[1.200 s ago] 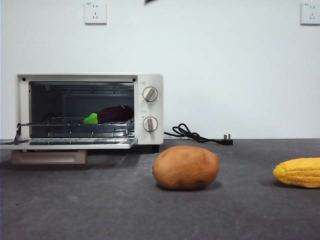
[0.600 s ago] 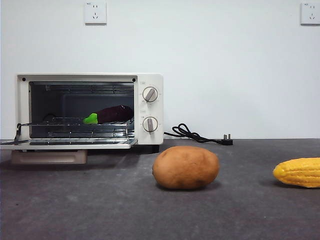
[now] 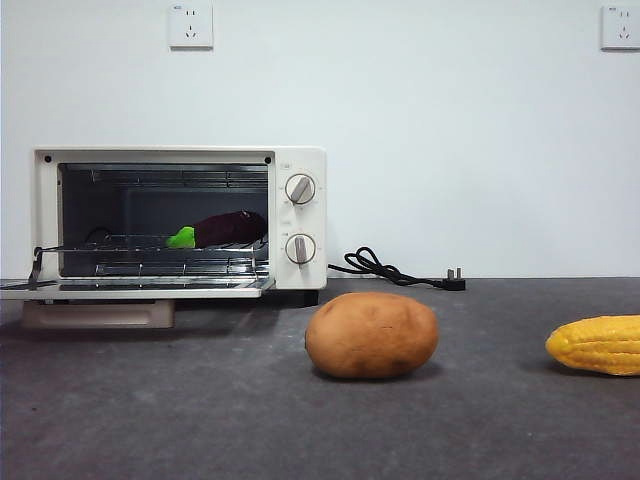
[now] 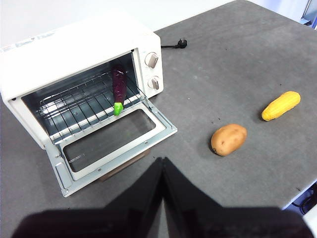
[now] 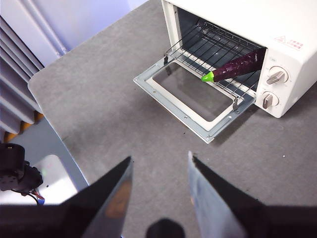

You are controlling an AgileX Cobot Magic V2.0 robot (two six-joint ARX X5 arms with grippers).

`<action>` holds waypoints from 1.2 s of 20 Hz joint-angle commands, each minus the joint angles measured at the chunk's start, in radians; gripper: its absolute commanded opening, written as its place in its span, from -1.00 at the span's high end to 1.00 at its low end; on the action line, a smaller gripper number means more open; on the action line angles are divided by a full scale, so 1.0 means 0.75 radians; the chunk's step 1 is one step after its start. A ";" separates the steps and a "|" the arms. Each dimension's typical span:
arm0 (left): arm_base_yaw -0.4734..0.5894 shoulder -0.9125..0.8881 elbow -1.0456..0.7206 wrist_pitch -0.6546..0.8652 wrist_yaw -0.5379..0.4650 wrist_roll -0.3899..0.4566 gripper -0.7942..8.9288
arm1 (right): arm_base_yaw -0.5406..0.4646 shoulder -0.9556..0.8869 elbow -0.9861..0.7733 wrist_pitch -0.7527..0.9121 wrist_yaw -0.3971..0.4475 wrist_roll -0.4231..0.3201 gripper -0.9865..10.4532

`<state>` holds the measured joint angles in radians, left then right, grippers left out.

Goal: Take the eggplant from the table,put the eggplant in the oven

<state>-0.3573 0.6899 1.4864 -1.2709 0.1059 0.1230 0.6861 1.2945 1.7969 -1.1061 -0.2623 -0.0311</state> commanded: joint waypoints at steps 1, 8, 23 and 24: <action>-0.005 0.006 -0.005 0.011 -0.005 0.012 0.85 | 0.000 0.001 -0.001 -0.003 -0.005 -0.027 0.50; -0.005 0.021 -0.005 0.011 -0.010 0.010 0.85 | 0.002 0.001 -0.001 -0.043 -0.006 -0.049 0.75; -0.004 0.228 -0.005 0.247 -0.093 0.011 0.85 | 0.026 0.001 -0.001 -0.167 -0.085 -0.106 0.85; -0.001 0.255 -0.005 0.269 -0.083 0.011 0.85 | 0.035 0.001 -0.001 -0.178 -0.084 -0.109 0.85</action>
<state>-0.3573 0.8677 1.4864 -1.0847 0.0391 0.1230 0.7071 1.2930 1.7969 -1.2419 -0.3222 -0.0982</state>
